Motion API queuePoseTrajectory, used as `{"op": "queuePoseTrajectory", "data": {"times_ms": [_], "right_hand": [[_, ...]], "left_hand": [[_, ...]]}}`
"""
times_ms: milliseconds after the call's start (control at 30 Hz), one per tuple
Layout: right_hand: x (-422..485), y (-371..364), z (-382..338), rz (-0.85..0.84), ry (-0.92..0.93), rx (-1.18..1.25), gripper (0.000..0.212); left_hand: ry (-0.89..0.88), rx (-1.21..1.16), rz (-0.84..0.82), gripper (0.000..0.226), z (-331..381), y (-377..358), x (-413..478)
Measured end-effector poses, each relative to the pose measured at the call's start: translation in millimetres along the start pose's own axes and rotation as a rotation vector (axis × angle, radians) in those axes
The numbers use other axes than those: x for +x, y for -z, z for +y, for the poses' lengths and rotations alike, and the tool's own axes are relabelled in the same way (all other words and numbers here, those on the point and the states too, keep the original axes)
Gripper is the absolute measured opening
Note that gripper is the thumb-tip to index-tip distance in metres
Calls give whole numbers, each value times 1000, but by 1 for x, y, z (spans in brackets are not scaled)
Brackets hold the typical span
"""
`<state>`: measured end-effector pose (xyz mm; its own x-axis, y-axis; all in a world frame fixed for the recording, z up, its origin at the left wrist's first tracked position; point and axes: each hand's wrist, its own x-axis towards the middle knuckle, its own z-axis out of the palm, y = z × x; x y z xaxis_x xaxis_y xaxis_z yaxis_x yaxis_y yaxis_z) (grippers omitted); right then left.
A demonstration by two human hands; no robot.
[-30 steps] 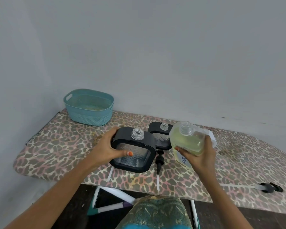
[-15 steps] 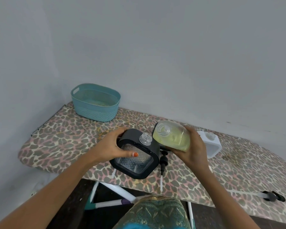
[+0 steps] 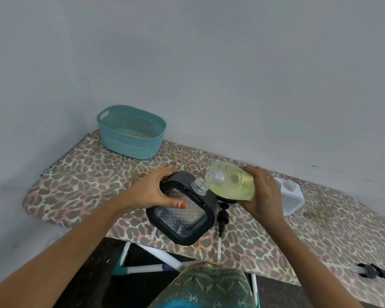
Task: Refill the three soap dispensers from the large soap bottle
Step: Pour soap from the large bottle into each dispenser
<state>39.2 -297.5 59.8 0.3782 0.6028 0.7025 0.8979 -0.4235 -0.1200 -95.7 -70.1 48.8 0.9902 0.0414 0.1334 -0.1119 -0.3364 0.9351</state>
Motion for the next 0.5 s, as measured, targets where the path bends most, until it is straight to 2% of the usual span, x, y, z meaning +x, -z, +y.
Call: {"op": "queuePoseTrajectory", "data": {"times_ms": [167, 300, 500], "right_hand": [[-1, -2, 4, -2, 35, -69, 51], [0, -1, 6, 1, 71, -100, 49], [0, -2, 13, -1, 100, -118, 48]], "left_hand": [[17, 9, -15, 71, 2, 0, 2], [35, 35, -23, 53, 3, -1, 3], [28, 38, -5, 70, -1, -3, 5]]}}
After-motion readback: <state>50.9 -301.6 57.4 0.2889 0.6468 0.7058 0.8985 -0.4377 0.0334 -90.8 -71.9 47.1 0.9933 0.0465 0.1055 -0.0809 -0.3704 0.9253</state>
